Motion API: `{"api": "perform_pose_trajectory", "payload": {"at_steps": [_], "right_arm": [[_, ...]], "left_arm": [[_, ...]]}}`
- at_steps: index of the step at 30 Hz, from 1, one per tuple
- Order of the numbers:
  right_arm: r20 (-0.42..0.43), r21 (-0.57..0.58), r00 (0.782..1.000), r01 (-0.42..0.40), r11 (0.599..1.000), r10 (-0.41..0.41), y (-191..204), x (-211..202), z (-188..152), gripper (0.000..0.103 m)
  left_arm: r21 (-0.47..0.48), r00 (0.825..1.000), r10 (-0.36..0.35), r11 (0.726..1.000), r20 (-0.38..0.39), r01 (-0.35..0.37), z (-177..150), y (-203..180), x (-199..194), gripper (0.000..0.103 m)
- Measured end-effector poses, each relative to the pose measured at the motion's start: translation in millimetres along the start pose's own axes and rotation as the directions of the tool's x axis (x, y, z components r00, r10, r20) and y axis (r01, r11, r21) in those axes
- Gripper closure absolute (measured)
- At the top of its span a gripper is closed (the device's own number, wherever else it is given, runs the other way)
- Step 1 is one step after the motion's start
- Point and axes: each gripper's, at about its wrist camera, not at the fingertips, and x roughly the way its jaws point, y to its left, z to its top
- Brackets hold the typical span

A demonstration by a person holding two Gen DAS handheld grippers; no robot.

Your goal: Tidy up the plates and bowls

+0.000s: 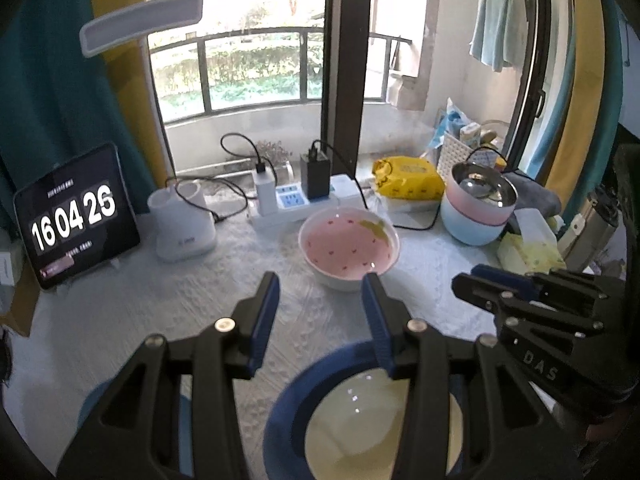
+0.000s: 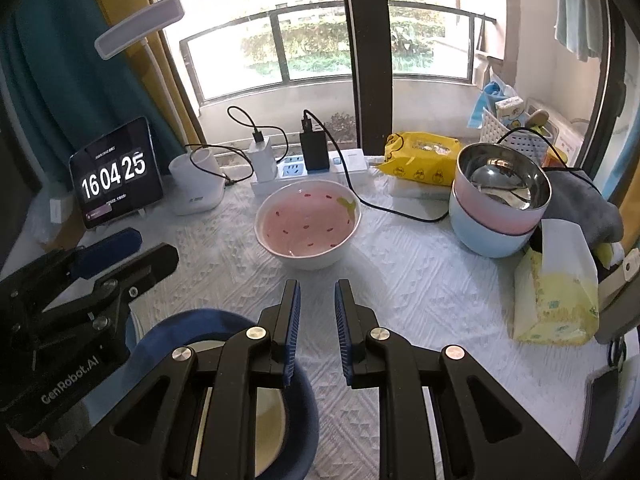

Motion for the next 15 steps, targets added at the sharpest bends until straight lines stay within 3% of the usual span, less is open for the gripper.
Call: {"api": "perform_pose_trajectory", "payload": {"at_steps": [15], "right_arm": [[0.005, 0.029, 1.0, 0.012, 0.999, -0.012, -24, 19, 21, 0.084]], "left_arm": [[0.025, 0.997, -0.03, 0.999, -0.067, 0.032, 23, 2, 45, 0.058]]}}
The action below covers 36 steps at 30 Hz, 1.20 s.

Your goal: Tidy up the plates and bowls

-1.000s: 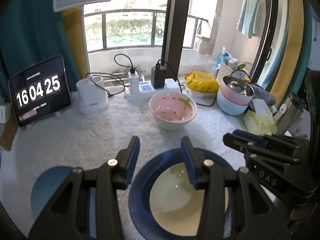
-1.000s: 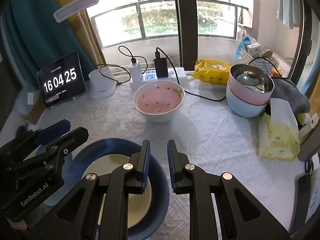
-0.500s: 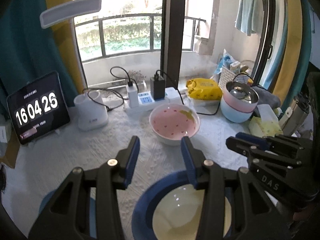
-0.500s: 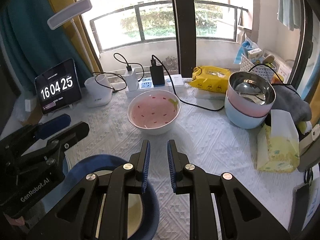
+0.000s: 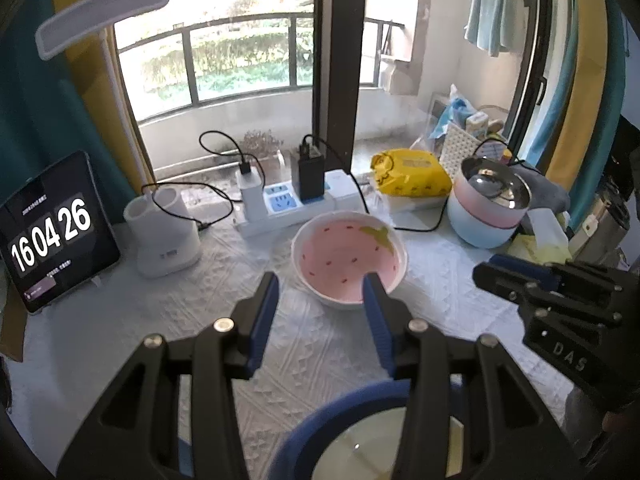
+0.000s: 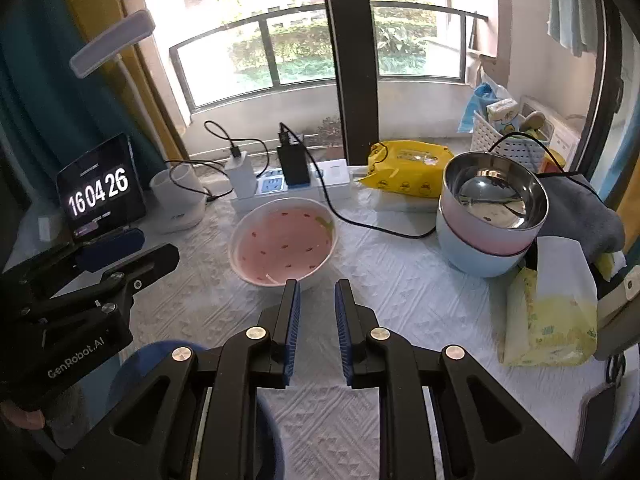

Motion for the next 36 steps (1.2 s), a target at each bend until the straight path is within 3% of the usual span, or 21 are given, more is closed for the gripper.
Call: {"api": "perform_pose_trajectory", "payload": {"at_steps": [12, 14, 16, 19, 28, 33, 36], "right_arm": [[-0.027, 0.001, 1.0, -0.01, 1.0, 0.01, -11, 32, 10, 0.084], [-0.03, 0.004, 0.999, -0.012, 1.0, 0.012, -12, 37, 11, 0.074], [-0.032, 0.01, 0.999, -0.02, 1.0, 0.021, -15, 43, 12, 0.071], [-0.045, 0.018, 0.998, -0.033, 0.999, 0.033, -18, 52, 14, 0.071], [-0.108, 0.092, 0.99, -0.076, 0.993, 0.086, -31, 85, 20, 0.071], [-0.139, 0.129, 0.983, -0.101, 0.987, 0.119, -33, 102, 21, 0.071], [-0.153, 0.14, 0.98, -0.108, 0.984, 0.129, -33, 112, 21, 0.071]], "left_arm": [[-0.04, 0.996, -0.034, 0.999, -0.079, 0.031, 9, 9, 38, 0.057], [-0.054, 0.995, -0.042, 0.998, -0.095, 0.037, 10, 12, 44, 0.057], [-0.063, 0.993, -0.04, 0.997, -0.112, 0.033, 11, 14, 50, 0.057], [-0.098, 0.986, -0.076, 0.993, -0.15, 0.062, 13, 18, 62, 0.057], [-0.121, 0.975, -0.07, 0.992, -0.213, 0.044, 15, 20, 88, 0.057], [-0.155, 0.953, -0.107, 0.986, -0.283, 0.064, 13, 22, 106, 0.057], [-0.154, 0.951, -0.083, 0.987, -0.297, 0.039, 12, 21, 111, 0.057]]}}
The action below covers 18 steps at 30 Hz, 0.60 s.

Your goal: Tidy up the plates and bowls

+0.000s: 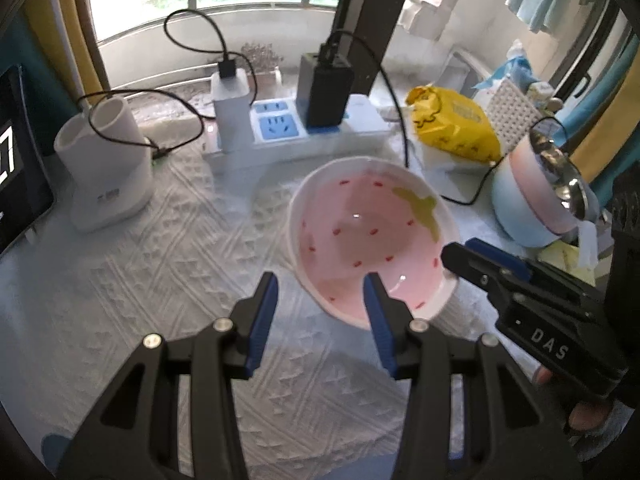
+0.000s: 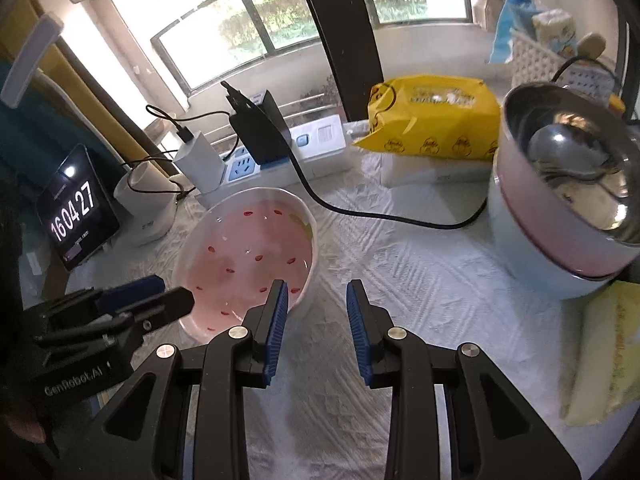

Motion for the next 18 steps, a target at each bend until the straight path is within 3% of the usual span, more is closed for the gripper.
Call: {"api": "perform_pose_trajectory", "payload": {"at_steps": [18], "right_arm": [[-0.054, 0.016, 0.998, -0.015, 1.0, 0.016, -13, 42, -7, 0.072]], "left_arm": [[0.025, 0.991, 0.102, 0.995, -0.088, -0.1, 5, -12, 28, 0.057]]}}
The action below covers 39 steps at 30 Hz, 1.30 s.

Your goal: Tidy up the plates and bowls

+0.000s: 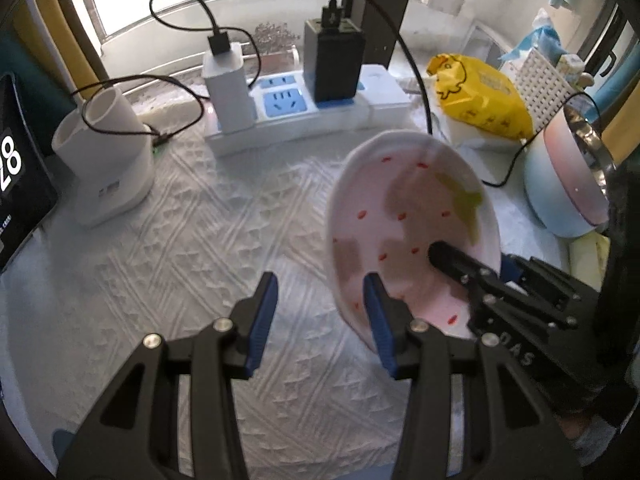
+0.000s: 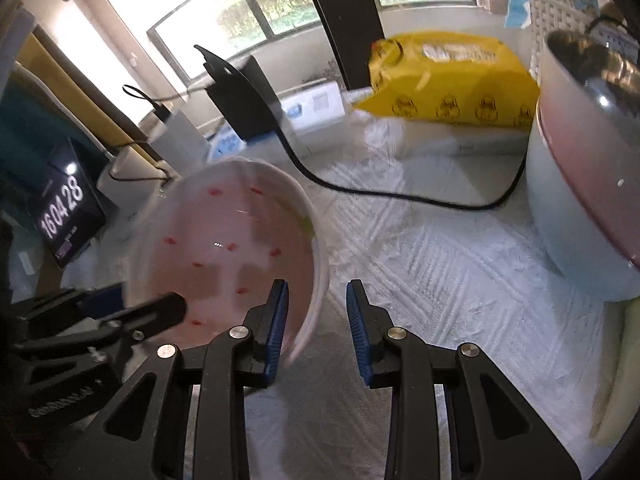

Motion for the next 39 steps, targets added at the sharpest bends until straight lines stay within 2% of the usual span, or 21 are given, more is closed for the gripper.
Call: {"api": "perform_pose_trajectory", "payload": {"at_steps": [5, 10, 14, 18, 26, 39], "right_arm": [[0.025, -0.025, 1.0, -0.002, 1.0, 0.003, -2, 2, -3, 0.078], [0.039, -0.026, 0.999, -0.037, 0.999, 0.038, -5, 1, -5, 0.086], [0.045, -0.015, 0.997, -0.062, 0.998, 0.063, -8, 1, -6, 0.087], [0.051, -0.002, 0.993, -0.102, 0.995, 0.102, -11, -3, -7, 0.09], [0.067, -0.018, 0.994, -0.082, 0.996, 0.083, -9, -10, -10, 0.091], [0.115, -0.013, 0.989, -0.093, 0.996, 0.094, -13, -28, -10, 0.091]], "left_arm": [[0.028, 1.0, 0.018, 0.999, -0.004, -0.017, 1, -10, 4, 0.057], [0.079, 1.0, 0.022, 0.997, 0.016, -0.023, 0, -28, 1, 0.057], [0.086, 0.999, 0.031, 0.996, 0.041, -0.034, 1, -34, -1, 0.058], [0.104, 0.997, 0.039, 0.993, 0.065, -0.046, 1, -38, -5, 0.066], [0.133, 0.994, 0.051, 0.989, 0.095, -0.064, -1, -41, -7, 0.077], [0.145, 0.986, 0.047, 0.987, 0.158, -0.07, -11, -46, -23, 0.079]]}}
